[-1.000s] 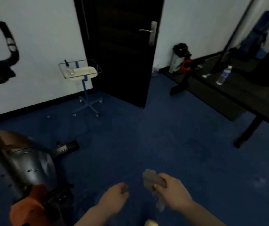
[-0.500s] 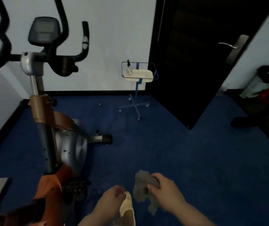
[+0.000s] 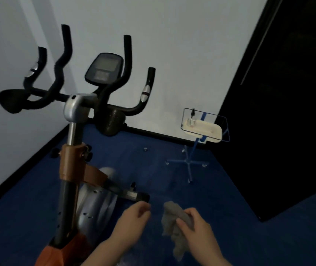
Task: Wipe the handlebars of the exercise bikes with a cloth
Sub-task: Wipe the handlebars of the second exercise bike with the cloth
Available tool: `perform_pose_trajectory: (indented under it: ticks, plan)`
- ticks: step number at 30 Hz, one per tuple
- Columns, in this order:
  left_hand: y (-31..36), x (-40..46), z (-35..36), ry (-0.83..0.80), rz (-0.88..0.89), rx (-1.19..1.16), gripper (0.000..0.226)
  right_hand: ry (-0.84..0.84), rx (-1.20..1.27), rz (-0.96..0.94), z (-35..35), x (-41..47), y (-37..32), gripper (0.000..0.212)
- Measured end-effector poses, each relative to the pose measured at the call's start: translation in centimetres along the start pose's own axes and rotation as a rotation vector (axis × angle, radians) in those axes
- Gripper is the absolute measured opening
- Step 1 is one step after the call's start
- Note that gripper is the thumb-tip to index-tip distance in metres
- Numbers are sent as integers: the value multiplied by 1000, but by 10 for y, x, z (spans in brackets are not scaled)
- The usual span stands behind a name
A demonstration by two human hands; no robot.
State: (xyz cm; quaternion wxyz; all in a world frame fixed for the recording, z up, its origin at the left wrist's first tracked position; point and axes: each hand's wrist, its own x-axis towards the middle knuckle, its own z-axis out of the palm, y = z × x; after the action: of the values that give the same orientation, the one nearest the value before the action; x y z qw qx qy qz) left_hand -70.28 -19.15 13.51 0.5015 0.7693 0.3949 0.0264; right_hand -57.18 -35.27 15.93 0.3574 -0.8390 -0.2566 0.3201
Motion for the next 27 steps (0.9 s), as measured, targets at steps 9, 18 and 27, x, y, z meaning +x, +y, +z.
perform_pose_trajectory:
  ticks: [9, 18, 27]
  plan:
    - [34, 49, -39, 395, -37, -200, 19, -38, 57, -258, -23, 129, -76, 10]
    - [75, 81, -118, 1031, -31, -492, 22, -103, 207, -868, -30, 215, -233, 19]
    - [71, 112, -170, 1029, -27, -689, 21, -84, -453, -1352, 45, 242, -276, 26]
